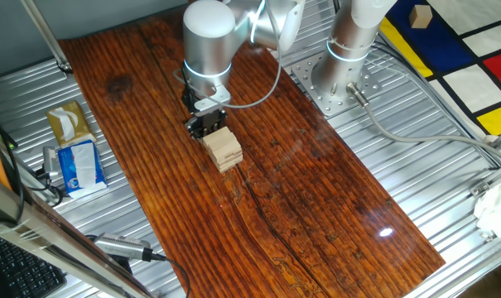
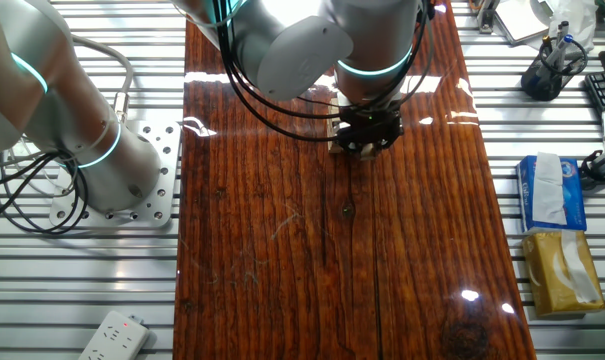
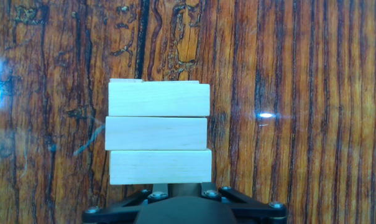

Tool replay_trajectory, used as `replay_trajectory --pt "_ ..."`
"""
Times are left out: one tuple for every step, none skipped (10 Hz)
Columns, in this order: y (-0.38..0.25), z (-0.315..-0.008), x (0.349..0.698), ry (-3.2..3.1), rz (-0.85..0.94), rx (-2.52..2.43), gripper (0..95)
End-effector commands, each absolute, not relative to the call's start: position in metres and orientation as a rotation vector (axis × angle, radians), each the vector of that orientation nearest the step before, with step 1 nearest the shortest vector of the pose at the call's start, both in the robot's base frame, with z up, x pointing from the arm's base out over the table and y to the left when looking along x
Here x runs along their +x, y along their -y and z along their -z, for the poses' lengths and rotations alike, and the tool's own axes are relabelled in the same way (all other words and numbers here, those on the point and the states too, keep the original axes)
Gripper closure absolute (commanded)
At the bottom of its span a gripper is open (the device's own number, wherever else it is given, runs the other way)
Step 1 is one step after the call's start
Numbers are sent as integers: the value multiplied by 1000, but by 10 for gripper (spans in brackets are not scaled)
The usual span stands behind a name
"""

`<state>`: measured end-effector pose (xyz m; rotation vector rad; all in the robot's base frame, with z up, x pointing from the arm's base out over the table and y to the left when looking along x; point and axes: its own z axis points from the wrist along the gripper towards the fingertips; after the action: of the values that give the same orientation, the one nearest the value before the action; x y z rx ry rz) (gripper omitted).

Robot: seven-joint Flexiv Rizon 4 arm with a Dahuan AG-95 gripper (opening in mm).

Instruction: Play Jenga

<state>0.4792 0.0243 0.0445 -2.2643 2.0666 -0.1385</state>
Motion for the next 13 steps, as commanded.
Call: replay_trajectory --pt "-24 -45 479 -2064 137 -2265 950" --pt "-24 -45 479 -2064 138 -2266 950" --pt "-24 -45 479 -2064 138 -2266 950" --pt "-24 -45 479 -2065 138 -2266 950" --pt "-23 -45 479 -2065 138 -2265 950" --pt "-23 -45 479 -2065 138 -2265 950" --pt "-23 -45 479 -2066 138 -2265 950" --pt "-22 -45 479 -2066 138 -2265 950" --pt "-22 -45 478 -2065 138 -2265 950" --pt "-21 -45 478 -2065 138 -2265 950" --pt "-21 -45 478 -2064 138 -2266 950" --pt "-21 -45 478 -2065 139 -2266 950" --pt "-21 -45 478 -2065 139 -2265 950"
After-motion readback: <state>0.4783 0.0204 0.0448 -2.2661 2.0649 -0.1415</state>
